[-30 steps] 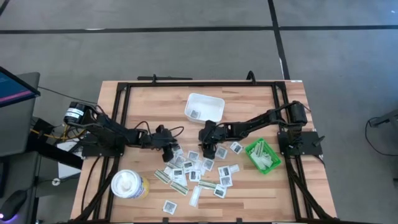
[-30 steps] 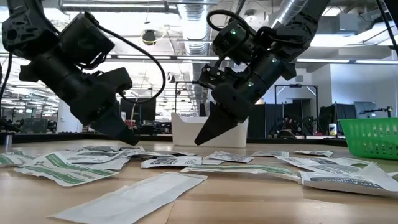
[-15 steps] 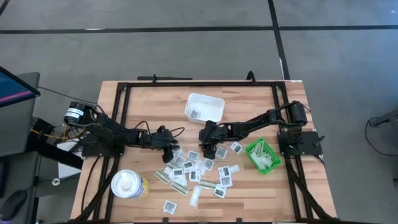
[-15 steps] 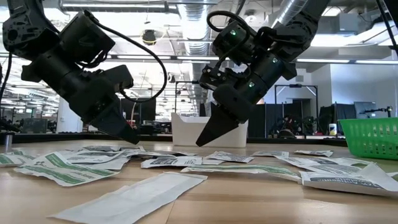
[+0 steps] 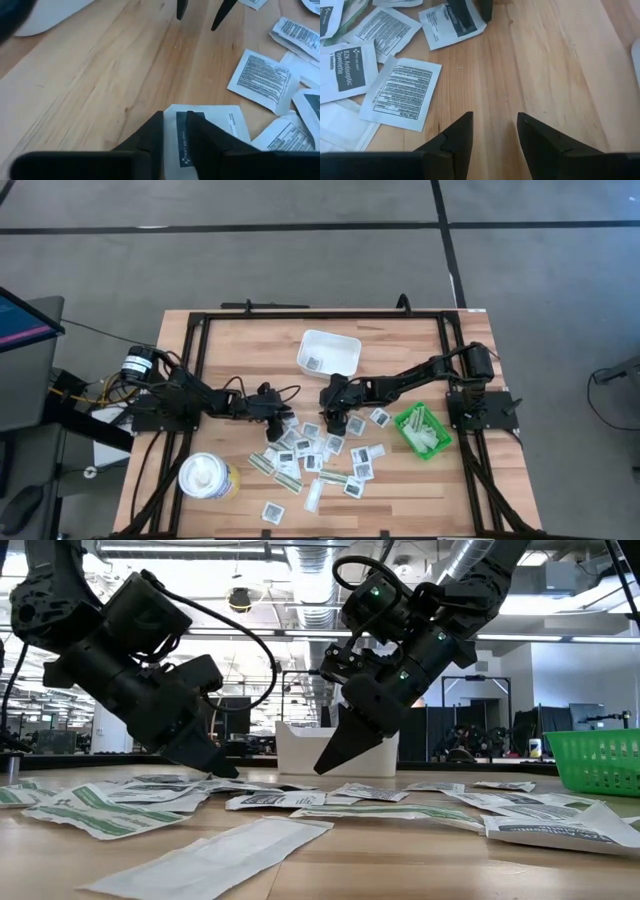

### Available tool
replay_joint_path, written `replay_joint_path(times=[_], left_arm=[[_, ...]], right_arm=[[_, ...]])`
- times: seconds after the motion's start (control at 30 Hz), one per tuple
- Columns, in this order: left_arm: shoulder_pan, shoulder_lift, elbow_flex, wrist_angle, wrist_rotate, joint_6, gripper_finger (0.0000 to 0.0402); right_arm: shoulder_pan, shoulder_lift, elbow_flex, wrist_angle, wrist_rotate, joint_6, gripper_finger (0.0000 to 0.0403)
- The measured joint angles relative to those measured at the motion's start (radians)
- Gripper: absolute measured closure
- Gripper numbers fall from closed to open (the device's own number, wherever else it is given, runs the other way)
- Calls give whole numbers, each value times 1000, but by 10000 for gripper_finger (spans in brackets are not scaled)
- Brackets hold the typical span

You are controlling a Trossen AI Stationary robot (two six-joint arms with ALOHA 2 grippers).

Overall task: Pick & Place First Aid Supplies
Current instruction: Put the towelette pack into the white bin

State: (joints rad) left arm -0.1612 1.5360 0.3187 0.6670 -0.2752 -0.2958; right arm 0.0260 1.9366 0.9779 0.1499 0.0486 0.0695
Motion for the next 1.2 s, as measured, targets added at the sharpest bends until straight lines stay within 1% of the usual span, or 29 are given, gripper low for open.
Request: replay_joint_path(times=[0.1, 0.17, 0.3, 0.4, 0.47, 0.53, 0.73, 0.97, 1.2], left_arm=[[1, -1, -1, -2, -6, 2, 372], [0, -1, -2, -1, -23, 3, 392], [-10, 4, -4, 68, -59, 46, 394], [-32, 7, -8, 134, -62, 114, 394], [-44, 5, -5, 150, -62, 143, 394], [-46, 5, -6, 144, -68, 158, 394], [-41, -18, -6, 157, -74, 159, 394], [-42, -83, -5, 164, -77, 187, 394], [-40, -88, -5, 164, -65, 184, 392]], right_arm=[[0, 0, 0, 10, 0, 1, 256], [-1, 0, 0, 28, 0, 17, 256], [-1, 0, 0, 74, -16, 114, 255], [-2, 0, 0, 139, -121, 193, 256], [-1, -1, 0, 168, -194, 209, 256], [1, -1, 0, 176, -225, 204, 255], [-1, -1, 1, 121, -226, 186, 256], [2, -1, 1, 127, -224, 186, 256], [11, -1, 1, 124, -206, 192, 256]])
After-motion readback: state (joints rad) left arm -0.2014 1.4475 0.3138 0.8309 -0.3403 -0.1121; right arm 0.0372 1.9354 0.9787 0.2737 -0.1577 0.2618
